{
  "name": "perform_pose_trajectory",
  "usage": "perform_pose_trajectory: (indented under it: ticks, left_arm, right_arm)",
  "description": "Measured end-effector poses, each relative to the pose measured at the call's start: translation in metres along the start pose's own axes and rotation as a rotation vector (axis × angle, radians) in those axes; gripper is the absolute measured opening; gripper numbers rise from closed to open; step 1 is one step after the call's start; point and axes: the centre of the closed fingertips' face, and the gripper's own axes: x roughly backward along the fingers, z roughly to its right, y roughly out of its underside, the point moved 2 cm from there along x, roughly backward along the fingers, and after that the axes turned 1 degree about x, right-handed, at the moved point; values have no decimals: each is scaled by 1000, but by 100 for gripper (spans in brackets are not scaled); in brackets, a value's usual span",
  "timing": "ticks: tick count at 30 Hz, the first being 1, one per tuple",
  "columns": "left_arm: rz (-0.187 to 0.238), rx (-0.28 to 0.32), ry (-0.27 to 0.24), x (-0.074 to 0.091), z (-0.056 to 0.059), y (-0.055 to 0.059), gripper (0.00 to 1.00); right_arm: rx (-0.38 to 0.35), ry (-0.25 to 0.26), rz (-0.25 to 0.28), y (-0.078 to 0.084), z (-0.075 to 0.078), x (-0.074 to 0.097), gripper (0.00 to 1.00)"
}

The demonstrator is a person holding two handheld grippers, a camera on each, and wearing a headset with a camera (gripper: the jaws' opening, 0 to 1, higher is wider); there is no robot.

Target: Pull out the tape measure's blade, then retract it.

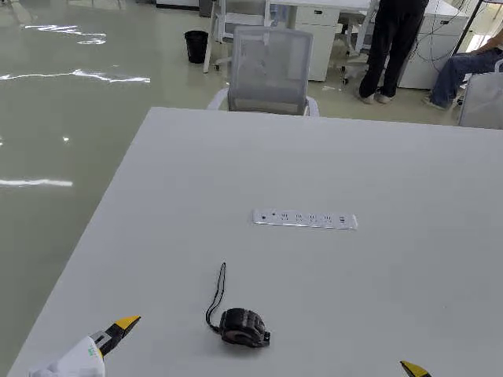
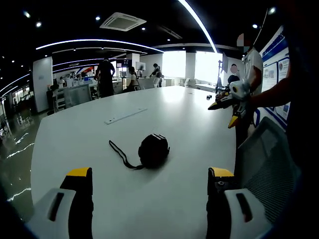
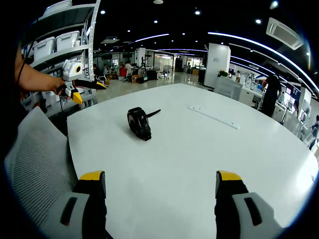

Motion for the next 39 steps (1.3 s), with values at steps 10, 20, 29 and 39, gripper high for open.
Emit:
perform_pose_trajectory:
  ticks: [10,20,29,39]
  left_arm:
    - [-10,-19,35,-19,2,-8,92]
    - [-34,-48,75,-40,3,-11,90]
    - [-48,-49,89,-55,-1,-11,90]
    - [-73,-75,113,-66,-7,-12,89]
  right_arm:
    - [31,-41,-6,-8,1,-21,89]
    - [57,-82,-5,-20,-3,-42,86]
    - [71,-114,-14,-23,-5,-58,85]
    - [87,-142,-17,-28,-8,-71,83]
